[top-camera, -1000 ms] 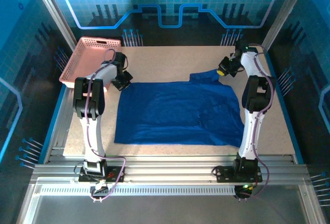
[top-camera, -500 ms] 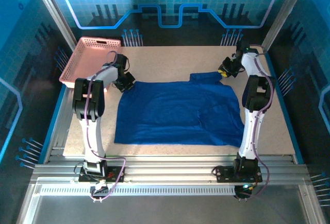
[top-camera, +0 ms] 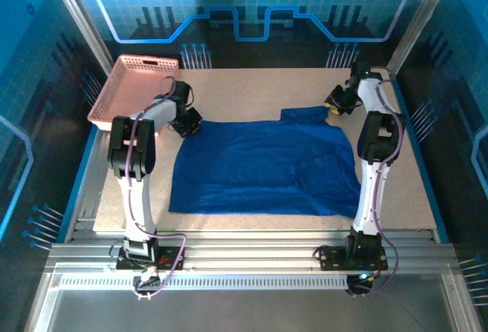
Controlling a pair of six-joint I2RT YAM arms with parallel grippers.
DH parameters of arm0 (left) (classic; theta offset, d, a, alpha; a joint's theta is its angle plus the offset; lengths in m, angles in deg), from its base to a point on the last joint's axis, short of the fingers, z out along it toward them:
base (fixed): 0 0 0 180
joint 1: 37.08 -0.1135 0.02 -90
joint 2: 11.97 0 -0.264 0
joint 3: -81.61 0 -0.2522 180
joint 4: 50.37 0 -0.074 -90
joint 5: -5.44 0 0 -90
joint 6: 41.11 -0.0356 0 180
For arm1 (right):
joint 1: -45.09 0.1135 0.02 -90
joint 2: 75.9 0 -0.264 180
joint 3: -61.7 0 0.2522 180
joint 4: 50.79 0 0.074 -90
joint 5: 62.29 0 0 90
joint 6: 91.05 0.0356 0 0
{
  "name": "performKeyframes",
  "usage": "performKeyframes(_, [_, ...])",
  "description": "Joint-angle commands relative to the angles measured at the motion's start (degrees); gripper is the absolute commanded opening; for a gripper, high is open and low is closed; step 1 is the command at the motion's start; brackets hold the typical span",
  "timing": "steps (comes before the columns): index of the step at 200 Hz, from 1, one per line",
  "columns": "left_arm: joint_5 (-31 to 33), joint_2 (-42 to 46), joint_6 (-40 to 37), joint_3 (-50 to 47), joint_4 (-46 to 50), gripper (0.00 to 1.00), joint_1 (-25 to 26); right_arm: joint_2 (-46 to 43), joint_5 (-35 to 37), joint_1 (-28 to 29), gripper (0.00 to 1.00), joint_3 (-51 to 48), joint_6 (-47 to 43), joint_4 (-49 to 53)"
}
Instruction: Fold and stack the t-shirts
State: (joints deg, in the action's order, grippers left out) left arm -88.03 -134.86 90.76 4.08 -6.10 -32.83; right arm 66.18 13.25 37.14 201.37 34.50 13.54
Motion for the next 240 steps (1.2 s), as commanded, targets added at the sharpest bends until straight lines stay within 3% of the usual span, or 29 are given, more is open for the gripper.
performKeyframes(1, [-1.1,1.9,-0.5,-1.4,0.8,0.00,0.6,2.7,0.0,-0.6,0.32,2.5,0.3,1.5])
performKeyframes(43, [-1.0,2.0,-0.6,-1.5,0.7,0.00,0.6,4.9,-1.1,-0.4,0.28,5.0,0.9,1.9])
performKeyframes(68, [-0.8,2.0,-1.0,-1.5,0.9,0.00,0.6,4.5,-1.1,-0.3,0.15,5.7,1.6,1.5])
performKeyframes(117, [-0.7,2.0,-1.4,-1.6,1.0,0.00,0.6,4.9,-1.9,-0.3,0.00,9.2,1.7,2.8])
performKeyframes(240, [-1.9,8.4,-3.4,-2.3,-0.1,0.00,-0.2,-5.7,-8.5,1.4,0.00,5.6,9.4,2.2])
